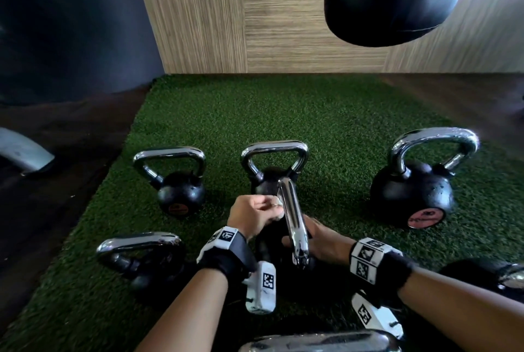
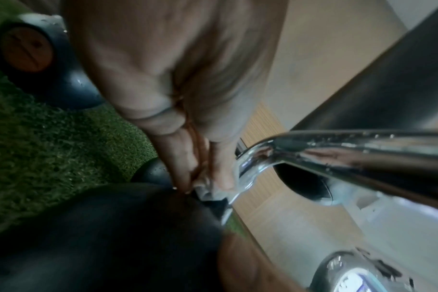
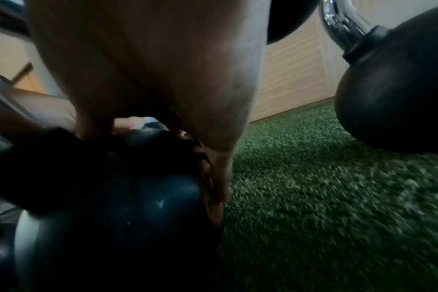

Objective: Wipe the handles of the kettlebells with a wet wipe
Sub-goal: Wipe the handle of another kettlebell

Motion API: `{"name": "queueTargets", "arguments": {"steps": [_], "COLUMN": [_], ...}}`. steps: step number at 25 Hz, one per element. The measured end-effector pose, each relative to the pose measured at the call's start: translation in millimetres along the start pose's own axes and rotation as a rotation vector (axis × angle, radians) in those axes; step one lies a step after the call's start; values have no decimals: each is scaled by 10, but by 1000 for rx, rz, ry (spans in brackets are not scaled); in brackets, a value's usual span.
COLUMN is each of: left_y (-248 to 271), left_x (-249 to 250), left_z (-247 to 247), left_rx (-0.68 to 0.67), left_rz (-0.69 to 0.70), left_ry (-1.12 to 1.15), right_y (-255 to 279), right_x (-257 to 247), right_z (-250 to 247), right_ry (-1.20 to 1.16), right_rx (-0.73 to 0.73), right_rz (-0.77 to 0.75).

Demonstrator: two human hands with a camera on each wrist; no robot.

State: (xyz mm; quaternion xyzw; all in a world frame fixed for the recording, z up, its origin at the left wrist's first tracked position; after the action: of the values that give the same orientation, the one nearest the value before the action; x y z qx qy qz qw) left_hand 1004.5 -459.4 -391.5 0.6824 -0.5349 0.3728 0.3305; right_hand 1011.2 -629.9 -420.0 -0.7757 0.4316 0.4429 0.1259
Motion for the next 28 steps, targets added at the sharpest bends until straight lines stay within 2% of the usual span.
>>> {"name": "queueTargets", "arguments": {"steps": [3, 6, 8, 10, 12, 16, 19, 21, 25, 28], "left_y": [-28, -84, -88, -99, -85, -105, 13, 111, 199, 277], "left_x": [-15, 73, 210, 300, 332, 347, 406, 440, 497, 476], "left_z": [-36, -54, -115, -184, -211, -185, -198, -216, -248, -198], "left_rx": [-14, -35, 20, 95, 119, 30, -62, -102, -75, -208], "left_rz": [-91, -144, -97, 9, 60, -16, -7, -2, -40, -42], "left_ry": [-204, -70, -10, 17, 38, 257, 457, 484, 509, 437], "right_y": [-41, -31, -38, -52, -63, -70, -68, -74, -74, -85], "right_x": [124, 164, 184, 215, 239, 271, 295, 287, 286, 316], "right_z": [36, 41, 47, 52, 64, 99, 106, 112, 137, 139], "right_ry": [-41, -39, -63, -94, -113, -131, -151, -160, -141, -175], "right_rx": [-17, 3, 6, 1, -14, -13, -2, -11, -28, -28], "right_rz": [7, 15, 28, 36, 34, 28, 9, -7, -25, 12]}}
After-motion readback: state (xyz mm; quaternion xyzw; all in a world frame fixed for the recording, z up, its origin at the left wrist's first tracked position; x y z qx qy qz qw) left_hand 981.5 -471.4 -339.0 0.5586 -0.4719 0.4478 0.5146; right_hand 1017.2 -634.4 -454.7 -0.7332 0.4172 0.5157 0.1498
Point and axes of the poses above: each hand's wrist, its own y-axis away from the middle knuckle, its own z-axis out of the palm, x = y × z, the point moved 8 cm from there along -y, towards the middle knuckle, and after that the axes turned 9 degrees about -y, right-handed, at the moved point
